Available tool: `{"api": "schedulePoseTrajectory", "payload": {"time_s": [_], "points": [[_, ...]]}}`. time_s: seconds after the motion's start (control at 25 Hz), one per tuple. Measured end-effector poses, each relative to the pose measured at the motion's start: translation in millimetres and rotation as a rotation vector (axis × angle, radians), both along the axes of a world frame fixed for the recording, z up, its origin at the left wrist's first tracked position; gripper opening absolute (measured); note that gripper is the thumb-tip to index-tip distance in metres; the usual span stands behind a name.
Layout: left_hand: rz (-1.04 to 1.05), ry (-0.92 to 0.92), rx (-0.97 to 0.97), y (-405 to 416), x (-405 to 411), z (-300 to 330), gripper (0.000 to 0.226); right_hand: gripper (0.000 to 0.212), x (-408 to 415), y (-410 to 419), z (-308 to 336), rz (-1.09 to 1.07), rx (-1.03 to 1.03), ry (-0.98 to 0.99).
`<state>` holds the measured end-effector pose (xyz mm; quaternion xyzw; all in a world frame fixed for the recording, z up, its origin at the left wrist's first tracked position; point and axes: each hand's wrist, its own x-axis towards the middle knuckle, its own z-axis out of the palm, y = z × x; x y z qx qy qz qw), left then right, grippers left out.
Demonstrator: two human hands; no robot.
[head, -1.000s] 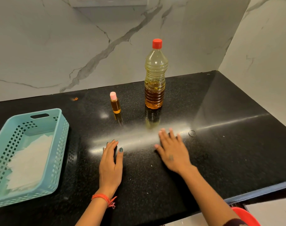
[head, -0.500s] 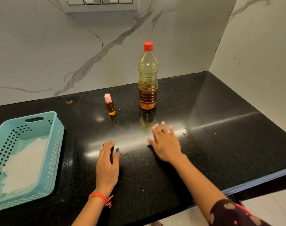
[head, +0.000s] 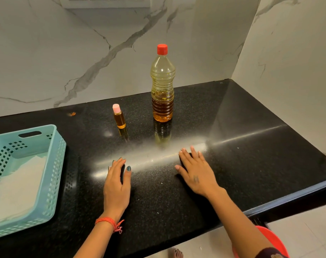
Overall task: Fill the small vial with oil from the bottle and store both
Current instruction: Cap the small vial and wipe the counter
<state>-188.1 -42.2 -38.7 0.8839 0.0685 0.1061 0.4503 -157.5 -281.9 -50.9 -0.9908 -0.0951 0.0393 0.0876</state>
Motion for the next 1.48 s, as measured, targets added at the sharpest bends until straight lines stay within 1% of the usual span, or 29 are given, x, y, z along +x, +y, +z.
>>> {"api": "schedulePoseTrajectory", "payload": {"time_s": [0.08, 0.2, 0.24, 0.28, 0.4, 0.48, 0.52, 0.6, 0.68, 0.72, 0.76, 0.84, 0.96, 1.04, 1.12, 1.2, 1.24, 1.28, 1.32, 1.4, 1.48], "points": [[0.006, 0.003, 0.002, 0, 0, 0, 0.038, 0.094, -1, -29, -1, -0.082, -0.042, -0.048], [0.002, -0.009, 0.005, 0, 0, -1, 0.038, 0.074, 12, -44, 1, -0.274, -0.1, 0.019], [-0.003, -0.013, 0.005, 0, 0, -1, 0.038, 0.076, 18, -33, 3, -0.28, -0.093, 0.013], [-0.007, -0.015, 0.003, 0, 0, -1, 0.037, 0.082, 22, -16, 4, -0.246, -0.08, 0.004], [-0.009, -0.018, 0.0, 0, 1, -2, 0.037, 0.096, 5, 37, 0, 0.018, -0.04, -0.004], [-0.006, -0.022, -0.007, 1, 0, -3, 0.037, 0.101, -15, 38, 1, 0.098, -0.038, 0.026], [-0.005, -0.023, -0.012, 2, 0, -3, 0.038, 0.102, -21, 26, 3, 0.071, -0.045, 0.013], [-0.007, -0.026, -0.021, 3, 0, -3, 0.037, 0.094, -22, -9, 2, -0.091, -0.078, -0.044], [-0.014, -0.029, -0.027, 3, 0, -4, 0.036, 0.08, -12, -35, 4, -0.284, -0.101, 0.014], [-0.017, -0.03, -0.029, 2, 0, -3, 0.036, 0.075, -3, -35, 4, -0.328, -0.089, 0.043], [-0.019, -0.029, -0.031, 2, -1, -3, 0.035, 0.074, 5, -25, 3, -0.324, -0.072, 0.041], [-0.022, -0.023, -0.039, 1, -1, -1, 0.035, 0.079, 14, 16, 5, -0.21, -0.038, 0.023], [-0.022, -0.032, -0.047, 2, -2, 0, 0.033, 0.09, -6, 81, 6, 0.11, -0.003, 0.029], [-0.013, -0.043, -0.062, 2, -2, 0, 0.033, 0.097, -27, 86, 8, 0.251, 0.008, 0.069], [0.0, -0.044, -0.098, 4, -2, 1, 0.033, 0.107, -34, 57, 6, 0.228, -0.018, 0.039], [0.012, -0.045, -0.141, 4, -3, 2, 0.033, 0.114, -28, 22, 5, 0.049, -0.056, -0.002], [0.018, -0.051, -0.16, 4, -3, 3, 0.033, 0.111, -23, 14, 7, -0.045, -0.065, 0.009], [0.026, -0.06, -0.18, 4, -4, 3, 0.033, 0.103, -18, 18, 9, -0.099, -0.068, 0.026], [0.039, -0.072, -0.204, 4, -4, 3, 0.033, 0.092, -14, 33, 9, -0.105, -0.056, 0.025], [0.073, -0.108, -0.257, 4, -4, 4, 0.031, 0.075, -10, 81, 9, 0.011, -0.018, 0.033], [0.102, -0.143, -0.298, 4, -5, 6, 0.035, 0.072, -16, 129, 5, 0.191, 0.005, 0.008]]}}
